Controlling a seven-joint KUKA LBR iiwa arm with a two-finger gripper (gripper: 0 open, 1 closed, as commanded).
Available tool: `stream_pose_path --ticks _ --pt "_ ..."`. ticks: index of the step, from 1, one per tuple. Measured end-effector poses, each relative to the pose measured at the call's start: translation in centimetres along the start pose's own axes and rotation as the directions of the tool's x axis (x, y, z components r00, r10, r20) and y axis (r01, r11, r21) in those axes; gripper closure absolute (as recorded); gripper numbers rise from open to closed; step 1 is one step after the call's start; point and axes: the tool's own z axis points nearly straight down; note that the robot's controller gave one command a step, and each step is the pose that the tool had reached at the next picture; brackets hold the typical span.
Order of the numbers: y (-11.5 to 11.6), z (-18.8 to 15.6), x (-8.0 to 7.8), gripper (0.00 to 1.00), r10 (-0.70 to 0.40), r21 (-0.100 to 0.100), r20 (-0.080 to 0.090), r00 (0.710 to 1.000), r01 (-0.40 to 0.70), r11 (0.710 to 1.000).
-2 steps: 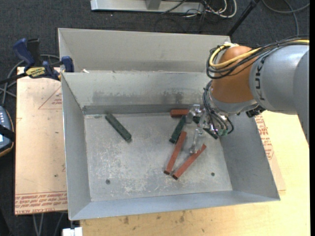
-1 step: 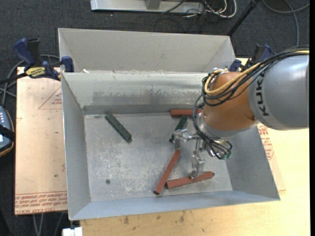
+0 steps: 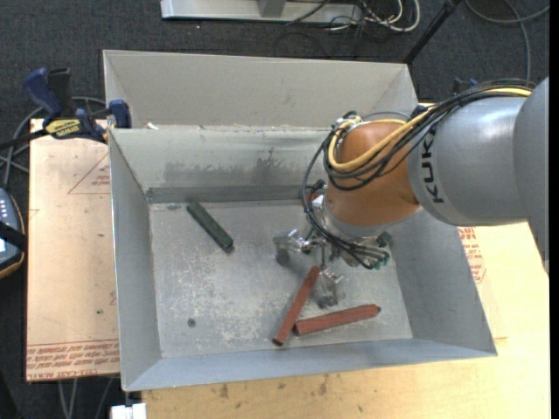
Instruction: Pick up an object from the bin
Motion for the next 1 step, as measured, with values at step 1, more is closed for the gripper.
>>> stream_pose_path --ticks 1 --pt "-0.10 -0.05 0.05 1.00 0.002 0.000 0.000 1.000 -0.002 1.000"
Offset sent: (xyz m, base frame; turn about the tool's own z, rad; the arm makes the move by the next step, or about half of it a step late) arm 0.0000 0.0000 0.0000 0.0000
